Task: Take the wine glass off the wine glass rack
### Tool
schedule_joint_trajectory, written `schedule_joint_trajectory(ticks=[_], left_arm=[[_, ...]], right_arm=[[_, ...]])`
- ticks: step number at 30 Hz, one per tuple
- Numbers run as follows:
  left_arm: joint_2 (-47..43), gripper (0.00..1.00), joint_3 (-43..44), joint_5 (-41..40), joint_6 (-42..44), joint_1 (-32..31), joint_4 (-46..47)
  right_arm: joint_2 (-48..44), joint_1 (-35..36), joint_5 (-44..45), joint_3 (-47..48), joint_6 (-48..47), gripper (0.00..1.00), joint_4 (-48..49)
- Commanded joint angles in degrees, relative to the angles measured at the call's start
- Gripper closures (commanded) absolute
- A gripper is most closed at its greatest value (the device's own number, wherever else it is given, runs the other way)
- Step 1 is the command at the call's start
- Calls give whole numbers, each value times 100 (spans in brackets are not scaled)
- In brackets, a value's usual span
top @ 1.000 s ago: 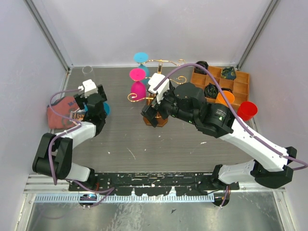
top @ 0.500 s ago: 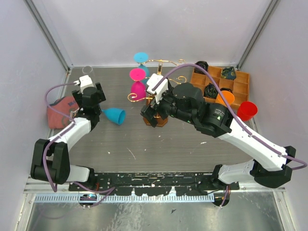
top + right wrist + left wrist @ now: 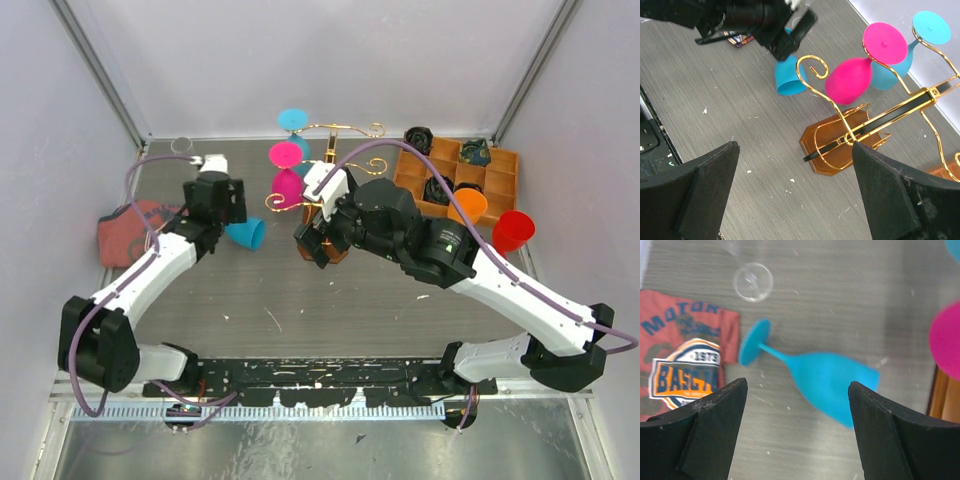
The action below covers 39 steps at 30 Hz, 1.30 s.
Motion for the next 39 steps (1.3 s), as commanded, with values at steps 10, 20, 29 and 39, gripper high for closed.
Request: schedule_joint_trajectory(ticks=[10,20,29,39], left_arm=[[1505,11,628,-227,356,-904,-613],[2500,47,1326,-480,481,-904,-1055],[1642,100,1150,-628,228,-894,-1469],[986,100,1233,-394,192,-691,-2019]], right_arm=[[-682,-74,289,-175,-16,0,226],[-794,-105,613,-208,-84,0,180],[-832,-138,659,-266,-145,0,192],[-832,-140,561,-298,-92,0,265]])
